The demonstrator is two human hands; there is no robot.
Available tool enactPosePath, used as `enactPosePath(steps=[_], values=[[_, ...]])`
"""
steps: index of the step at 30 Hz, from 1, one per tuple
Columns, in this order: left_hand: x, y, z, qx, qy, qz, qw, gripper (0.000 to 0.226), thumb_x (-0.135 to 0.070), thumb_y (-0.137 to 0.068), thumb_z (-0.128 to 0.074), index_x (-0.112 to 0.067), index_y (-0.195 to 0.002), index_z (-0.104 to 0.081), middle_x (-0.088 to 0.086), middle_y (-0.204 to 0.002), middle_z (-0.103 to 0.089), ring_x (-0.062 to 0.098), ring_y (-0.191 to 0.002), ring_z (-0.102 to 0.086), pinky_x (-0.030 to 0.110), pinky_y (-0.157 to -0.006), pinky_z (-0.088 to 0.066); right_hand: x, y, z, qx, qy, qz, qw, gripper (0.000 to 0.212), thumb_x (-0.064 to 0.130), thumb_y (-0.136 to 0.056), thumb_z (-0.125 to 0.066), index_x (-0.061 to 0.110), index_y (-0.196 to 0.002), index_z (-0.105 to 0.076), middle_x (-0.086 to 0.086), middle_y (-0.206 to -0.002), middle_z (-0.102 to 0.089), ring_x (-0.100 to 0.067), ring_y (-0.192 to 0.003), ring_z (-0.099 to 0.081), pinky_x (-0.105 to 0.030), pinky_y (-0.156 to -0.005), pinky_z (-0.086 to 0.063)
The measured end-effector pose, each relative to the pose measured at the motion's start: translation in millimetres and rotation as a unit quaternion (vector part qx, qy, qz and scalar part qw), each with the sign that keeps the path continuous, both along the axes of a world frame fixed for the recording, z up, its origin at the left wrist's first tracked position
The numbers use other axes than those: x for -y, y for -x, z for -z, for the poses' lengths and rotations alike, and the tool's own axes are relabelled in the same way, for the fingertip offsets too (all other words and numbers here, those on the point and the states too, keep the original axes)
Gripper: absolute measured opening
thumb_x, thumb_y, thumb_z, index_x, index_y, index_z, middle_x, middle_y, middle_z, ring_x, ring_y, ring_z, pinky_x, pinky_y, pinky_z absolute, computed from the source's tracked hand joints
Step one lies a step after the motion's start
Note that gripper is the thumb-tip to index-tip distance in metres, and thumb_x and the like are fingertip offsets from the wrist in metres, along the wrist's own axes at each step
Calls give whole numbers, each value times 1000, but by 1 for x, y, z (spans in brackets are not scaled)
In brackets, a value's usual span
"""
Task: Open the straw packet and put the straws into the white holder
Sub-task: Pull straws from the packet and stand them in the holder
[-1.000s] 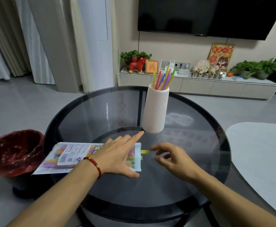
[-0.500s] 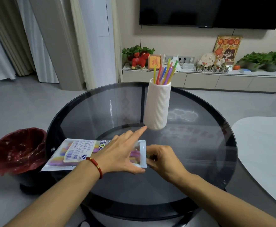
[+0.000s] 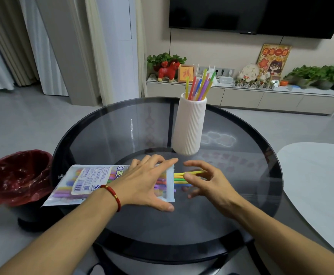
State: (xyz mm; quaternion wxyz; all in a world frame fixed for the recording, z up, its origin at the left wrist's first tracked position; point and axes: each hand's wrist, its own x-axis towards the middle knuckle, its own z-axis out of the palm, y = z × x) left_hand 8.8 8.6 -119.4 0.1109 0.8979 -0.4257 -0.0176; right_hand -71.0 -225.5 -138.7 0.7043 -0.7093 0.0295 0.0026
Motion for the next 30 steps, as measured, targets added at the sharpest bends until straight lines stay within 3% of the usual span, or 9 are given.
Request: enactPosePath(steps=[3, 7, 13, 19, 21, 23, 25, 28, 30], values=[[6, 4, 2, -8, -28, -24, 999, 113, -101, -56, -39, -49, -151, -9, -8, -143, -29, 14, -128, -29, 43, -106, -29, -12, -7, 2, 27, -2, 64, 998, 10, 8, -92, -77, 0, -99, -76, -15, -85, -78, -25, -70, -75, -27, -62, -62], [13, 7, 4, 9, -21, -80, 997, 79, -90, -76, -20, -48, -141, -34, -7, -136, -38, 16, -123, -37, 46, -103, -30, -6, -7, -3, 22, 8, 62, 998, 8, 1, -90, -76, -6, -93, -75, -17, -80, -76, -21, -61, -71, -26, -63, -62], [20, 10, 7, 51, -29, -62, 996, 55, -59, -85, -45, -38, -136, -40, -5, -133, -40, 19, -119, -42, 49, -102, -33, 26, -1, -17, 39, 9, 70, 997, 28, 17, -74, -83, -5, -92, -79, -16, -82, -78, -24, -67, -74, -26, -64, -63], [21, 7, 9, 40, -83, -84, 992, 41, -61, -93, -40, -28, -114, -48, -3, -126, -42, 21, -117, -42, 51, -103, -32, 67, 4, -22, 13, -106, 104, 989, 14, 19, -75, -80, 6, -79, -82, -11, -80, -76, -24, -72, -73, -23, -63, -61], [24, 8, 10, 42, -83, -84, 992, 34, -53, -98, -37, -25, -112, -48, -1, -123, -44, 22, -115, -44, 50, -102, -34, 64, 5, -22, -11, -164, 108, 980, 28, 35, -81, -74, 9, -86, -83, -9, -84, -78, -20, -75, -76, -23, -65, -62], [26, 7, 10, 42, -74, -95, 992, 31, -49, -100, -36, -23, -111, -49, 0, -121, -46, 22, -111, -45, 49, -100, -35, 55, 6, -21, -26, -232, 78, 969, 59, 58, -86, -60, 8, -110, -79, -7, -94, -77, -16, -81, -75, -25, -69, -63], [26, 7, 9, 42, -64, -104, 992, 31, -49, -100, -36, -23, -110, -50, 0, -120, -46, 22, -109, -45, 48, -99, -36, 37, 7, -20, -34, -253, 41, 966, 75, 64, -85, -53, 4, -129, -68, -9, -99, -73, -17, -79, -73, -27, -67, -62], [30, 10, 9, 44, -46, -92, 994, 29, -49, -99, -36, -24, -107, -48, -1, -118, -46, 21, -106, -45, 46, -96, -37, -1, 5, -13, -28, -174, 41, 983, 61, 45, -87, -62, 1, -130, -65, -13, -98, -67, -19, -73, -67, -29, -62, -59], [33, 13, 10, 40, -21, -79, 996, 24, -50, -98, -36, -27, -100, -42, -2, -115, -47, 17, -99, -43, 44, -94, -37, -19, 1, -10, 7, -138, 88, 987, 39, 31, -94, -69, -2, -114, -72, -14, -85, -68, -20, -67, -64, -27, -60, -57]])
